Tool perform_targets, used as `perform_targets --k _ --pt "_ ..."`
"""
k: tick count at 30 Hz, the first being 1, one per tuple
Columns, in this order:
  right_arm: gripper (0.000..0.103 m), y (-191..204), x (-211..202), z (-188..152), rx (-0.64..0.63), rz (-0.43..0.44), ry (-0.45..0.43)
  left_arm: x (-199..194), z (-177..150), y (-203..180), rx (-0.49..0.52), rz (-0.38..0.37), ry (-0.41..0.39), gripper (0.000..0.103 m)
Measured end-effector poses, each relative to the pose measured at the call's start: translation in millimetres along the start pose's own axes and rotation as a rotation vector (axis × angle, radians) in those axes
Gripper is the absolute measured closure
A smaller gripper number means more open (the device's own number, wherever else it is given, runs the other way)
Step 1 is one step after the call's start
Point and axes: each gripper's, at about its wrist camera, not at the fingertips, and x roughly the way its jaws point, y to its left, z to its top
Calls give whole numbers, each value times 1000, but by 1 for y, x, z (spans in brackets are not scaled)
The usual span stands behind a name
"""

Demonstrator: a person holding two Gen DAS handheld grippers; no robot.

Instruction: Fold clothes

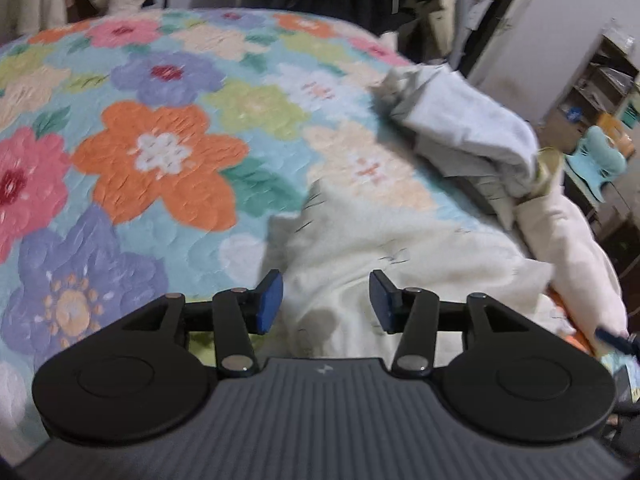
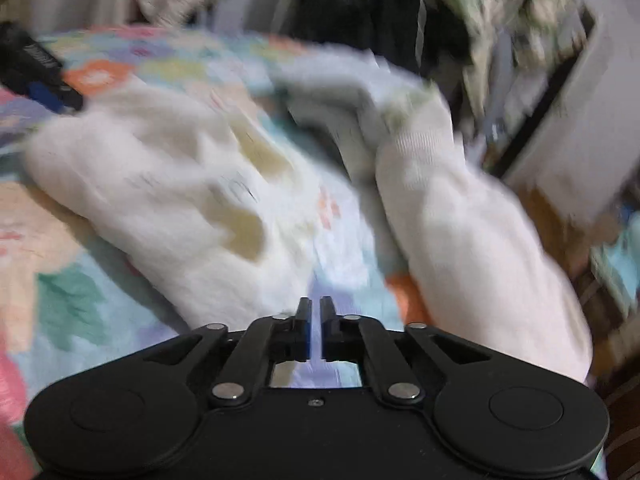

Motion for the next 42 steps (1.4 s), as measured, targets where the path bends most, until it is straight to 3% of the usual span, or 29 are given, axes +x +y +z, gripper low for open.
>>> perform_targets --k 1,2,3,7,10,13,15,17,20,22,26,29,33,36,39,42 --pt "57 11 -7 5 -60 0 -30 1 2 -5 20 -10 -8 55" --pt "35 23 -13 9 -121 4 -75 1 3 -11 40 -19 -16 55" --pt "33 37 -18 13 -184 15 -131 4 4 -15 52 -37 -12 55" --pt "32 100 -18 21 -438 60 -248 24 7 -34 100 -171 26 55" --pt "33 138 14 22 -618 11 -249 60 13 -38 83 -295 122 55" --pt "35 150 51 19 -736 -105 -199 100 21 -31 28 -226 209 59" --pt "36 136 65 26 -660 -101 -187 99 25 -26 -3 -208 180 58" --pt "54 118 74 37 -560 -71 -162 90 26 -23 -19 -193 148 55" --pt "65 112 86 42 -586 -118 -158 83 23 -17 -30 -129 147 55" --pt "70 112 94 40 -585 -105 -156 77 18 -15 -24 -143 141 55" --pt "80 55 76 72 -74 121 -157 57 12 -14 -19 -195 129 55" --pt "81 24 60 87 187 249 -227 29 15 -14 2 -237 86 55" --pt "80 -24 62 89 697 726 -254 -37 25 -11 -22 -370 -16 53" --pt "80 -38 77 67 1084 1092 -224 -60 33 -19 -1 -406 7 49" --pt "80 -39 98 37 1344 1269 -127 -35 32 -46 81 -343 134 49" --pt "80 -34 114 12 1376 1183 -48 26 12 -76 104 -336 282 50"
